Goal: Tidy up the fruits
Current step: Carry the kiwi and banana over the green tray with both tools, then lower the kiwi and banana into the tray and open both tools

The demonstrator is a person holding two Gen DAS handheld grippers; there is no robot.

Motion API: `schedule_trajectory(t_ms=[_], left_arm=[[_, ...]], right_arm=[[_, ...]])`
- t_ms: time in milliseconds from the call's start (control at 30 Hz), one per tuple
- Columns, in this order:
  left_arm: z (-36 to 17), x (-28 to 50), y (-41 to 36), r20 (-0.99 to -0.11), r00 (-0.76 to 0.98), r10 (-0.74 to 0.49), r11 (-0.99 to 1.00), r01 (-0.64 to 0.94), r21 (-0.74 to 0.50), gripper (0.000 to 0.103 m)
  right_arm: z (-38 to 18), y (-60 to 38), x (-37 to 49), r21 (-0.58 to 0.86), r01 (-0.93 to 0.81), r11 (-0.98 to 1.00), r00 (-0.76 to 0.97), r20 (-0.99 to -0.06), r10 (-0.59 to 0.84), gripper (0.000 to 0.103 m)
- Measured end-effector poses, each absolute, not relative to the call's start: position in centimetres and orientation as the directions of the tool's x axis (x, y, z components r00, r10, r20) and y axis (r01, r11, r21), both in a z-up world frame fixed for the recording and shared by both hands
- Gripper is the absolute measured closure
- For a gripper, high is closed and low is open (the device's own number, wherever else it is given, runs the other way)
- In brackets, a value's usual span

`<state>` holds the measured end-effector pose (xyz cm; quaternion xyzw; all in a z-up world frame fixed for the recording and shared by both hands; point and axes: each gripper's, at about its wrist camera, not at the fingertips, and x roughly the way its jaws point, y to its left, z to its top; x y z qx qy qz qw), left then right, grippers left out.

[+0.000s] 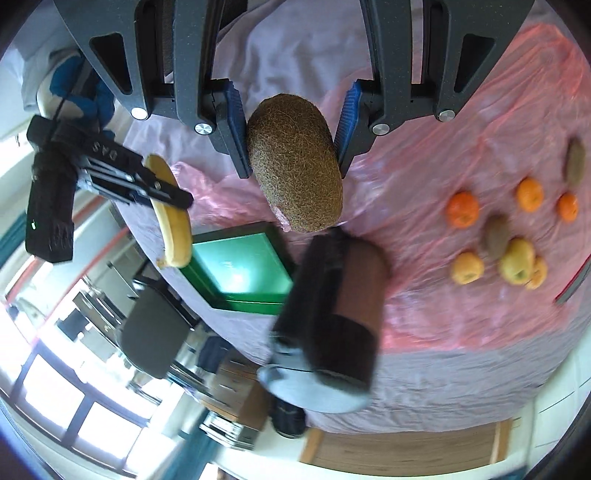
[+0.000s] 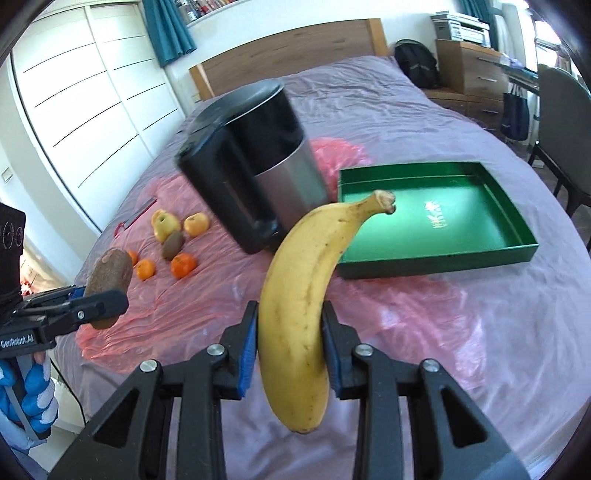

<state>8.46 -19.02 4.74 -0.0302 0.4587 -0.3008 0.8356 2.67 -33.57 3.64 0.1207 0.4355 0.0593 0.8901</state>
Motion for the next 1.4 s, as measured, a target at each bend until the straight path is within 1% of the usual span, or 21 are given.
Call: schedule_trajectory(t_ms=[133, 300, 533, 767, 967, 1233, 1400], left_arm=[[4.9, 9.8, -24.3, -0.75, 0.365, -0.552, 0.789, 0.52, -0.328, 0.065], [4.5, 12.4, -30.5, -0.76, 0.345, -0.552, 0.764, 0.574, -0.294, 0.065], [1.1, 16.6, -36.2, -0.803, 0.311, -0.509, 0.764, 0.592, -0.256, 0.065], [-3.2, 19.2, -38.8, -0.848, 0.3, -0.437, 0.787, 0.584, -0.199, 0.065], [-6.0, 20.4, -40.1, -0.874, 0.296, -0.385, 0.801, 0.578, -0.157, 0.065], [-7.5, 21.1, -41.2, -0.901, 0.278, -0.334, 0.811, 0.572, -0.124, 0.065], [-6.5, 21.1, -41.3, -0.896, 0.301, -0.325, 0.813, 0.574, -0.102, 0.064]], right_arm=[[3.6, -38.3, 4.9, 0.248, 0.055, 0.967, 0.637, -0.755, 0.157, 0.103], [2.2, -42.9, 8.8, 0.232, 0.113, 0.966, 0.647, -0.755, 0.106, 0.103], [-2.0, -48.3, 14.4, 0.208, 0.189, 0.96, 0.62, -0.783, 0.047, 0.103], [-6.7, -51.6, 17.4, 0.162, 0.245, 0.956, 0.566, -0.824, -0.006, 0.103], [-8.0, -52.3, 17.5, 0.103, 0.24, 0.965, 0.555, -0.83, -0.05, 0.102], [-8.4, -52.2, 16.9, 0.07, 0.226, 0.972, 0.54, -0.839, -0.065, 0.1], [-7.9, -51.9, 16.7, 0.061, 0.22, 0.973, 0.533, -0.843, -0.068, 0.098]])
